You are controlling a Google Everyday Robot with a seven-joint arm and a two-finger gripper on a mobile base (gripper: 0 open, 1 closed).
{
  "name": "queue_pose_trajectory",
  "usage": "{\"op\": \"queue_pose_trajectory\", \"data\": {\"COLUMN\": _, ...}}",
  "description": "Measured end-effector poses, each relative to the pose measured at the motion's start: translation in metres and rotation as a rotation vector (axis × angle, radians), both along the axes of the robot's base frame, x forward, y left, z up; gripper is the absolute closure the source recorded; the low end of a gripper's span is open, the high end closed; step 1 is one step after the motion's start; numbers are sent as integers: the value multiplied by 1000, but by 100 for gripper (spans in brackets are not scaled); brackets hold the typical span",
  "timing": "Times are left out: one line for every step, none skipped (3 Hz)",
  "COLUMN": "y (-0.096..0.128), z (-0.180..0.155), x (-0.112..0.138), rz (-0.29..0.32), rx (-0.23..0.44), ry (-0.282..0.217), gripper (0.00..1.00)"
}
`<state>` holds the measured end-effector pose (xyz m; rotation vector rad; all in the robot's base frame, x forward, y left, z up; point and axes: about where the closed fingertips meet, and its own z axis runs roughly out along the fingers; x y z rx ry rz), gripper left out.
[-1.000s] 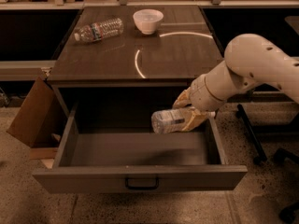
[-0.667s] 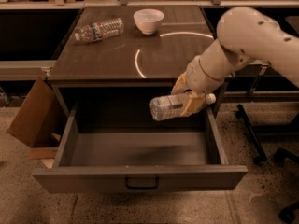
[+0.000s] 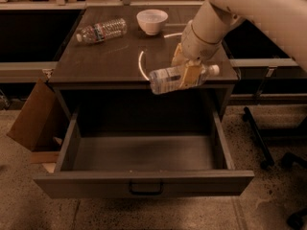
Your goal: Pick blue plastic bottle from top drawer and place on counter
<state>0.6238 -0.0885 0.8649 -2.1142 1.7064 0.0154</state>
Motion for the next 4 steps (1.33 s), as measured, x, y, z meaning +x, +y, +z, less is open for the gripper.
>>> {"op": "queue_pose_trajectory", "data": {"y": 8, "z": 16, "x": 31, "rz": -82, "rx": -10, "ry": -15, "gripper": 100}}
{"op": "queue_pose_trajectory", "data": {"y": 14, "z": 16, "x": 54, "rz": -137, "rx": 24, "ry": 24, "gripper": 100}}
{"op": "queue_pose_trajectory", "data": {"y": 19, "z": 11, "x": 79, "rz": -180, "rx": 70, "ry": 56, "gripper": 100}}
{"op": "queue_pose_trajectory", "data": {"y": 21, "z": 6, "x": 103, "rz": -222, "rx": 94, "ry": 63, "gripper": 100}}
